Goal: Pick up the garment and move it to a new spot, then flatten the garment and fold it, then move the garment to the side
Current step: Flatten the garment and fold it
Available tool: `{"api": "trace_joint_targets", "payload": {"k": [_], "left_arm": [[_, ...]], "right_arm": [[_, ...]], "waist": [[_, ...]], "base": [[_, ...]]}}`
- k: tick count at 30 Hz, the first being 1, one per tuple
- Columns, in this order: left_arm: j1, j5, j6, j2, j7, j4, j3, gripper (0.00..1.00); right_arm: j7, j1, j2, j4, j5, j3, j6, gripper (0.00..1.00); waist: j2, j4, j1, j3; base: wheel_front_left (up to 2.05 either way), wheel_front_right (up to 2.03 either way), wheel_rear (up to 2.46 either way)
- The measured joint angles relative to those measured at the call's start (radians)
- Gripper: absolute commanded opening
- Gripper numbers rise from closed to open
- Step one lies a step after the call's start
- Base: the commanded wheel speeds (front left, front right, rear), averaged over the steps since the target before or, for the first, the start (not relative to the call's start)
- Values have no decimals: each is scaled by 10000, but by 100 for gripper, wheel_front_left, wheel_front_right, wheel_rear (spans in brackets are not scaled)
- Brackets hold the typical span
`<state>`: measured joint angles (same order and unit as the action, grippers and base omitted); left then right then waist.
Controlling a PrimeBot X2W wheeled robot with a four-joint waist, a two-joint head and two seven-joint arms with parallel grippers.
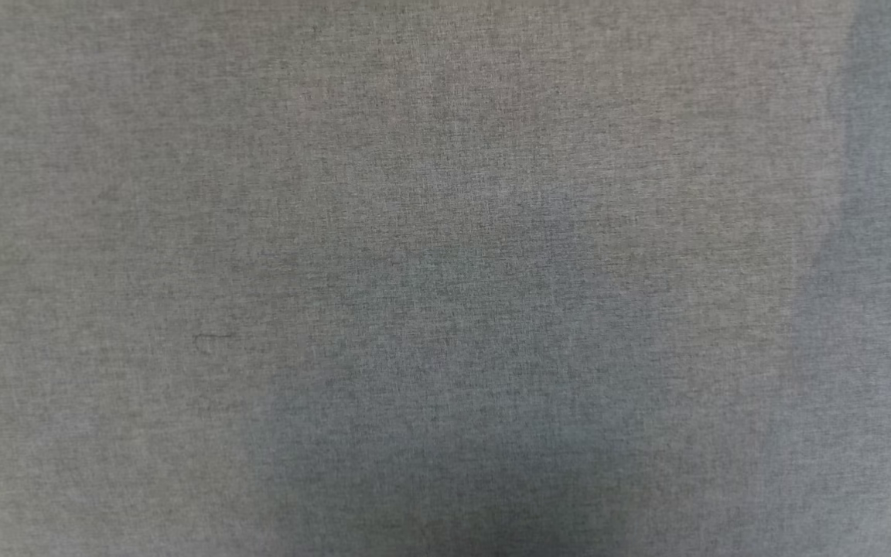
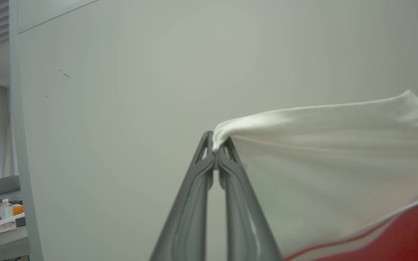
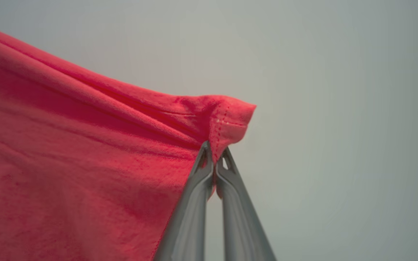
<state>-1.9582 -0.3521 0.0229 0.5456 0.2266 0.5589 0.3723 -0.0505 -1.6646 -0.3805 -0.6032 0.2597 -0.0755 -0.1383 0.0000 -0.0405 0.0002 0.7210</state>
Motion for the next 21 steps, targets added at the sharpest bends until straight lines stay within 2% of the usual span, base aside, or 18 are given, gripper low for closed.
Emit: {"api": "trace_joint_targets", "payload": {"k": [4, 8, 13, 21], "left_arm": [[-64, -104, 284, -360, 265, 782, -182, 0], [516, -146, 437, -543, 291, 604, -518, 0], [2711, -150, 491, -1016, 291, -314, -1030, 0], [6839, -96, 602, -2036, 293, -1348, -1475, 0]], "right_arm": [[-790, -277, 265, -911, -303, 100, -15, 0], [-1336, -161, 347, -1448, -337, -188, -12, 0], [-1779, 725, 242, -1802, -286, -740, -8, 0], [-2019, 3148, -132, -1718, 320, -1532, -4, 0]], "waist": [[0, 25, 0, 228], [0, 143, -1, 332], [0, 334, 0, 257], [0, 546, -2, -492]], "base": [[0, 0, 0], [0, 0, 0], [0, 0, 0], [0, 0, 0]]}}
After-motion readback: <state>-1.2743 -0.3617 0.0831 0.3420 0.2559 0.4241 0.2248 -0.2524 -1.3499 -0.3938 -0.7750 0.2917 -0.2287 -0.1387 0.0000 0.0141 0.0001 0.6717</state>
